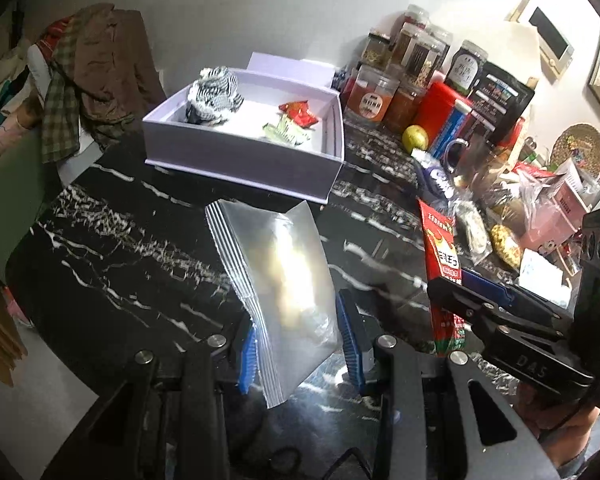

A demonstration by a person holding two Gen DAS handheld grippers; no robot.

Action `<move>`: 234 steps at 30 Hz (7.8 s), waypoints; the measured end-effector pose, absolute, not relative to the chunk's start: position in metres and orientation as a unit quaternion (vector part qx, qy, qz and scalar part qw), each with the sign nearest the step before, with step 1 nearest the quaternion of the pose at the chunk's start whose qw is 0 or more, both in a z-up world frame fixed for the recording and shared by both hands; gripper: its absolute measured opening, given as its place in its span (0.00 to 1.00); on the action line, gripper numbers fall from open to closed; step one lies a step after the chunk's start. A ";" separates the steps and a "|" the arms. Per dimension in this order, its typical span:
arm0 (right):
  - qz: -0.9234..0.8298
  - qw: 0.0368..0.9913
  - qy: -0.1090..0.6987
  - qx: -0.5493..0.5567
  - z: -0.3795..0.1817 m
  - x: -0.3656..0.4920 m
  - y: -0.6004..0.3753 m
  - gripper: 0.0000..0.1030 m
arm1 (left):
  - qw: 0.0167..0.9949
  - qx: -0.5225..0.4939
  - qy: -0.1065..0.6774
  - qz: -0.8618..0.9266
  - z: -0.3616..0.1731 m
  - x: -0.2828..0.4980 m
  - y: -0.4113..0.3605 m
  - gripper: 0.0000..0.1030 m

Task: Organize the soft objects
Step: 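Carry the zip bag and red snack bag with both grippers into the white box, then open both grippers to drop the zip bag and red snack bag in the box, then withdraw both grippers from the box and move over the counter items, then grasp the purple-silver snack bag with the left gripper while the right gripper grasps the clear cord bag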

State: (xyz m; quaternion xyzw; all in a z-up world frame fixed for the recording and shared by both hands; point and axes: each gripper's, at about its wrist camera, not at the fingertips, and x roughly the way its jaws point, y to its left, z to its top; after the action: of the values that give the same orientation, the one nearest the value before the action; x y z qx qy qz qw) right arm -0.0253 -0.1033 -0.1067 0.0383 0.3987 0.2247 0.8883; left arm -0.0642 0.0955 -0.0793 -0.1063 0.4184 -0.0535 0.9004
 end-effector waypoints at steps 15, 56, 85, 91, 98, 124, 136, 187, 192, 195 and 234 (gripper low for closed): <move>0.257 0.914 0.311 0.049 -0.041 -0.007 -0.107 0.46 | 0.930 -0.084 0.353 -0.062 -0.026 -0.040 0.093 0.34; 0.319 0.926 0.199 0.039 0.022 0.161 -0.044 0.46 | 0.958 -0.039 0.281 -0.034 0.039 0.132 0.136 0.34; 0.358 0.877 0.320 0.014 -0.062 0.245 -0.010 0.46 | 0.903 -0.053 0.426 0.000 -0.072 0.218 0.145 0.34; 0.353 0.858 0.372 0.017 -0.083 0.257 -0.004 0.46 | 0.890 -0.061 0.452 0.006 -0.090 0.226 0.148 0.34; 0.342 0.843 0.415 0.008 -0.100 0.266 0.003 0.46 | 0.879 -0.053 0.473 0.019 -0.100 0.233 0.142 0.34; 0.300 0.887 0.350 0.033 -0.041 0.236 -0.030 0.69 | 0.906 -0.029 0.416 0.069 -0.035 0.213 0.134 0.74; 0.273 0.914 0.298 0.025 0.011 0.189 -0.049 0.72 | 0.929 -0.038 0.364 0.050 0.011 0.180 0.125 0.74; 0.156 0.948 0.277 0.019 0.014 0.005 -0.188 0.74 | 0.932 0.013 0.324 -0.162 0.021 0.024 -0.015 0.74; 0.146 0.945 0.293 0.025 -0.001 0.005 -0.200 0.74 | 0.926 0.020 0.339 -0.167 0.005 0.025 -0.027 0.74; 0.138 0.942 0.306 0.023 -0.011 0.007 -0.205 0.74 | 0.920 0.015 0.352 -0.175 -0.005 0.027 -0.032 0.74; 0.072 0.898 0.431 0.044 -0.094 0.070 -0.258 0.80 | 0.850 -0.022 0.483 -0.208 -0.134 0.138 -0.085 0.71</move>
State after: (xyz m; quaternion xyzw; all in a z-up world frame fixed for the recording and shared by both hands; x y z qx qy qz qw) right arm 0.0701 -0.2579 -0.0945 0.0444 0.4310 0.0720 0.8984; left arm 0.1376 -0.0846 -0.1339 -0.0225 0.4833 -0.2076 0.8502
